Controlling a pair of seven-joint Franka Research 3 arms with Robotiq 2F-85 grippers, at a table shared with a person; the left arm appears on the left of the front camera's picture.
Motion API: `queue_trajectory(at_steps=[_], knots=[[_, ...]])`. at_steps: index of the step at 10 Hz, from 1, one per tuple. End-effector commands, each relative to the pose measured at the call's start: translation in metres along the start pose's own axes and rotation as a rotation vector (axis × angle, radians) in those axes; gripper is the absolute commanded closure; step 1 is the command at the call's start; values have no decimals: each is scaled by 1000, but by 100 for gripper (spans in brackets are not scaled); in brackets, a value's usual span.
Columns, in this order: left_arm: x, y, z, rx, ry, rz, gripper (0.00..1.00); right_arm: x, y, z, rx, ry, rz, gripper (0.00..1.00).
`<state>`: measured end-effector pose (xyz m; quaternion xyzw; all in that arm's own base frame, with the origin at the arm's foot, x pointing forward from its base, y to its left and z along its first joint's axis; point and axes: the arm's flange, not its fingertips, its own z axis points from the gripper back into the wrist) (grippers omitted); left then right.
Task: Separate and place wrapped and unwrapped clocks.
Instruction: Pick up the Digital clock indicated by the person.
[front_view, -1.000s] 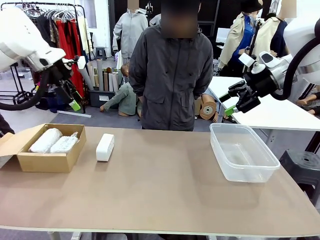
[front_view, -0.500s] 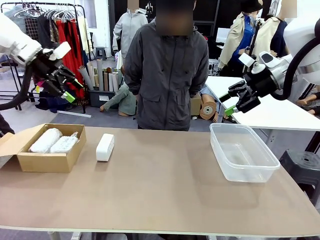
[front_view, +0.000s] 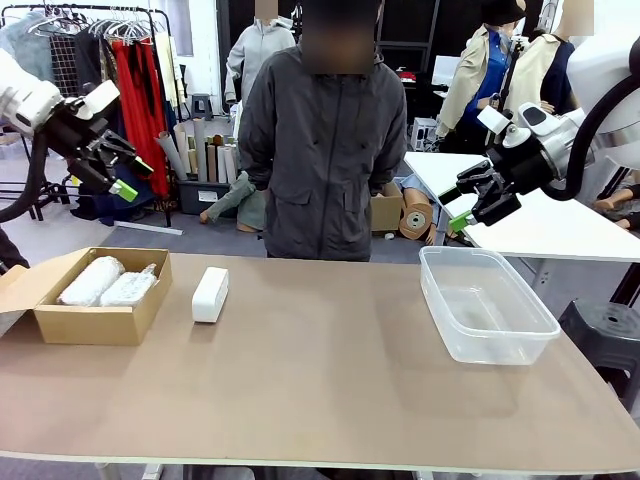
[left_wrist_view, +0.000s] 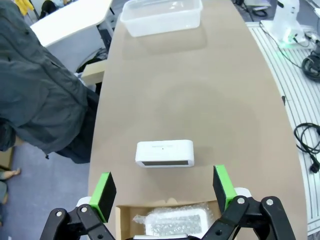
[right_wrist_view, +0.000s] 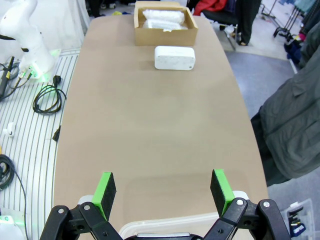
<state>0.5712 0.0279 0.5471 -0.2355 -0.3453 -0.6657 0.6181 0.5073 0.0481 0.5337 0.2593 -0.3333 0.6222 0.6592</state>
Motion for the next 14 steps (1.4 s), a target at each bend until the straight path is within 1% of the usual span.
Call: queue_trajectory(at_steps=[1, 3, 5, 6, 14], knots=[[-9, 9, 8, 20, -56, 37, 0, 1, 1, 0, 0, 1, 7, 0], [-21, 14, 15, 28, -78, 50, 0, 1, 1, 0, 0, 1, 7, 0], [-26, 18, 15, 17, -86, 115, 0, 1, 1, 0, 0, 1, 7, 0], [-26, 11, 11, 30, -51, 53, 0, 1, 1, 0, 0, 1, 7, 0], [-26, 11, 11, 30, -51, 53, 0, 1, 1, 0, 0, 1, 7, 0]])
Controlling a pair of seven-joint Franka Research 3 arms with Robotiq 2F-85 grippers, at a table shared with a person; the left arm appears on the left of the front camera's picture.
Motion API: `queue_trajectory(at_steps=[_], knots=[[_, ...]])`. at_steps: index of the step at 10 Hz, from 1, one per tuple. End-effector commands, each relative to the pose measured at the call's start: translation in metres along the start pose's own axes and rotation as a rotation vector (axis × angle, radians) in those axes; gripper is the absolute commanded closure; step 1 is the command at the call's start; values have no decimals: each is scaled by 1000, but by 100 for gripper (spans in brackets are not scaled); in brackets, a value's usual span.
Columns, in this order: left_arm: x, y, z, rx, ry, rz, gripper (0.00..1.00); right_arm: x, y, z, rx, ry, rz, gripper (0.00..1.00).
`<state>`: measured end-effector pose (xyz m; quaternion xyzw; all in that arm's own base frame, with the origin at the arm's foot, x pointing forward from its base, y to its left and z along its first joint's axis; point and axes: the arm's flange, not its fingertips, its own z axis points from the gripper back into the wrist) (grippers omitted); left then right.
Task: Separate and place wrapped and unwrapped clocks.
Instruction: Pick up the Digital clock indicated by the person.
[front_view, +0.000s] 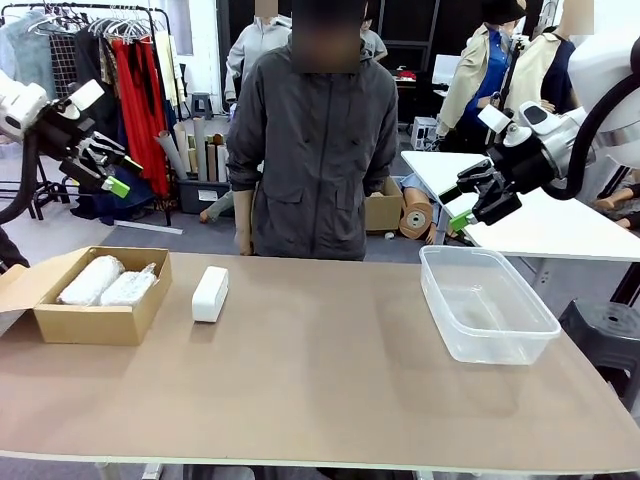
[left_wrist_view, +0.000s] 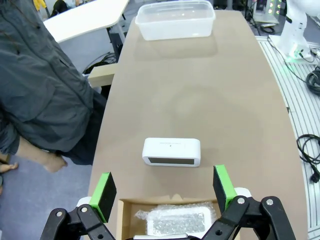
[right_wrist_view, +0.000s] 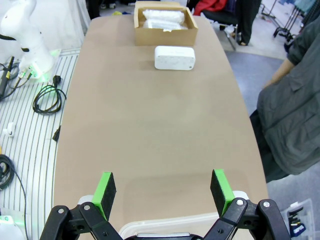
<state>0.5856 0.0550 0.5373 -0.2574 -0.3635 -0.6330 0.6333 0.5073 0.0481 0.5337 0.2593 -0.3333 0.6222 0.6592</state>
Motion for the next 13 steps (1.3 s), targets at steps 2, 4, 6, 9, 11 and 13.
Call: queue_trajectory(at_steps=[2, 4, 6, 9, 11, 13], knots=[[0, -2, -1, 3, 5, -15, 0, 1, 1, 0, 0, 1, 7, 0], [0, -2, -1, 3, 5, -15, 0, 1, 1, 0, 0, 1, 7, 0], [0, -2, -1, 3, 5, -15, 0, 1, 1, 0, 0, 1, 7, 0], [0, -2, -1, 3, 5, -15, 0, 1, 1, 0, 0, 1, 7, 0], [0, -2, -1, 3, 5, -15, 0, 1, 1, 0, 0, 1, 7, 0], [0, -2, -1, 3, 5, -15, 0, 1, 1, 0, 0, 1, 7, 0]])
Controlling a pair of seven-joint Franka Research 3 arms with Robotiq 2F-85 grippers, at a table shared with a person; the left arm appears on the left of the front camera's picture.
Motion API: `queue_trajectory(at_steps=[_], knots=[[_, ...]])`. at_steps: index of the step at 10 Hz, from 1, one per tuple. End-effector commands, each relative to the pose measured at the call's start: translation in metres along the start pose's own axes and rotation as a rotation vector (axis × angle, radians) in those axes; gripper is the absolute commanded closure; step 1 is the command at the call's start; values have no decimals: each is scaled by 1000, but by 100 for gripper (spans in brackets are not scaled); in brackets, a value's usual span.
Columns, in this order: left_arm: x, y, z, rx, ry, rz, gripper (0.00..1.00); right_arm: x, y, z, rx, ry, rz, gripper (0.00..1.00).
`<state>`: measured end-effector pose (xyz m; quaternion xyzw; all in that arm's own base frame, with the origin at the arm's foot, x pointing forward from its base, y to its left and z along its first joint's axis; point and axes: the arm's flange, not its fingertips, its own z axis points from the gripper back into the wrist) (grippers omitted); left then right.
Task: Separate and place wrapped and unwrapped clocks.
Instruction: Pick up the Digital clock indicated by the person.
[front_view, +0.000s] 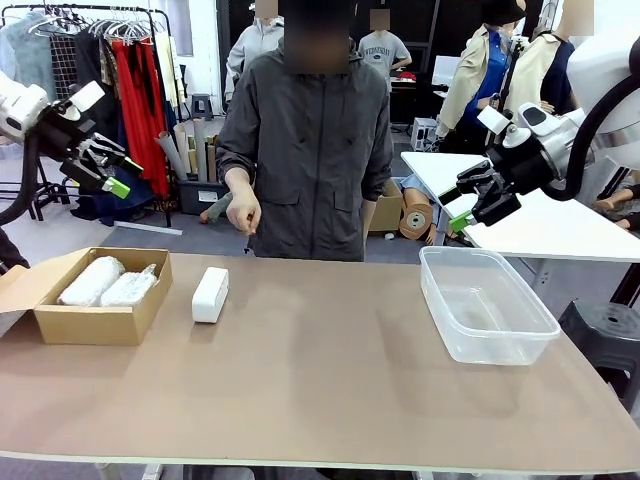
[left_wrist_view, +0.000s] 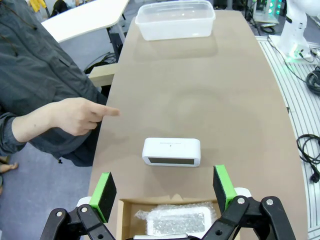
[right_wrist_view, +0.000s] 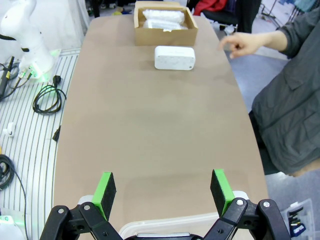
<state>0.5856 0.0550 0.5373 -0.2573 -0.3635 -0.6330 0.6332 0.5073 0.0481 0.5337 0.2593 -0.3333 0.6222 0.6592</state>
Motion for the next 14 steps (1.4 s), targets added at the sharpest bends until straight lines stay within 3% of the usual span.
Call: queue_trajectory(at_steps=[1, 11, 14], knots=[[0, -2, -1, 3, 5, -14, 0, 1, 1, 0, 0, 1, 7, 0], [0, -2, -1, 3, 5, -14, 0, 0, 0, 0, 0, 0, 0, 0], [0, -2, -1, 3, 5, -14, 0, 46, 21, -37, 57, 42, -20, 0]])
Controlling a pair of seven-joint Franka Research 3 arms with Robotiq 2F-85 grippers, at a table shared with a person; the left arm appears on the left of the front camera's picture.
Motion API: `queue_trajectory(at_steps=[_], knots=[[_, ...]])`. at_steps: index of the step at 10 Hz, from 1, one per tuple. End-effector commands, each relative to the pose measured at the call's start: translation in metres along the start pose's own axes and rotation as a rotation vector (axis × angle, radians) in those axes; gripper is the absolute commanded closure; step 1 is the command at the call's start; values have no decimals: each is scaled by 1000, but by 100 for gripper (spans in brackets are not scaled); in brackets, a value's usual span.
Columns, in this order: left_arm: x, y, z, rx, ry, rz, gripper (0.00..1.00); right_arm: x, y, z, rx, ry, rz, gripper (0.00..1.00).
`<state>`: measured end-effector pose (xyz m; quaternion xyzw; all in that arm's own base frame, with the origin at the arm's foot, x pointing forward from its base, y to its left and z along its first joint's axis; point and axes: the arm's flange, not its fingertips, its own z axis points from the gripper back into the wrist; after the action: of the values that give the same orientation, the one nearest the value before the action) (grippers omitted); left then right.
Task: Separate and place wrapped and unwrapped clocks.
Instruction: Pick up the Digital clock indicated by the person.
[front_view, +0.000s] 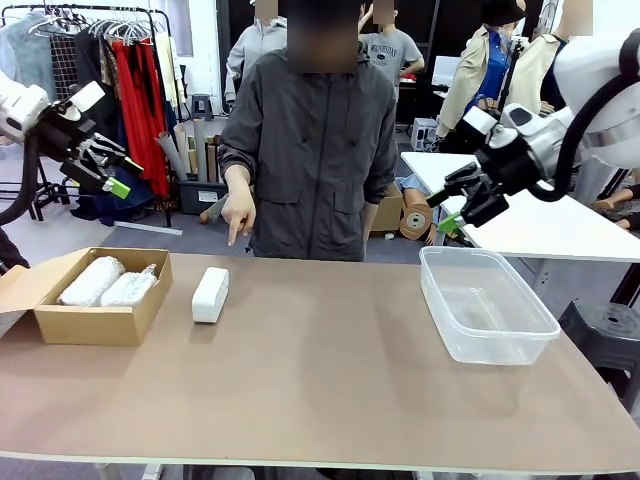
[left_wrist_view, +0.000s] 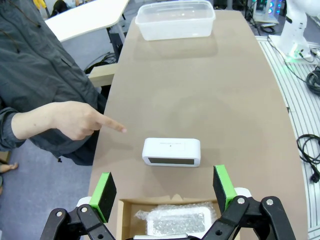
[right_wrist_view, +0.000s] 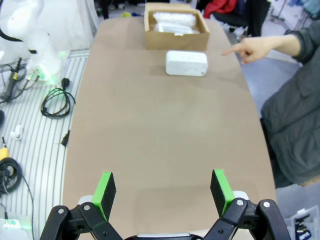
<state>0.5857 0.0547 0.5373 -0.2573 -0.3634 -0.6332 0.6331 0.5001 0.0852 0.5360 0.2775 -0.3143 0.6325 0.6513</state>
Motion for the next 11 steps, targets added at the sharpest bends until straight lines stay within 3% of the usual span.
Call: queue_trajectory(at_steps=[1, 3, 6, 11], knots=[[0, -2, -1, 3, 5, -14, 0, 41, 16, -20, -10, 39, 16, 0], [0, -2, -1, 3, 5, -14, 0, 82, 33, -40, -41, 78, 2, 0], [0, -2, -1, 3, 5, -14, 0, 156, 43, -68, -40, 249, -119, 0], [0, -2, -1, 3, 5, -14, 0, 213, 27, -132, -103, 504, -212, 0]])
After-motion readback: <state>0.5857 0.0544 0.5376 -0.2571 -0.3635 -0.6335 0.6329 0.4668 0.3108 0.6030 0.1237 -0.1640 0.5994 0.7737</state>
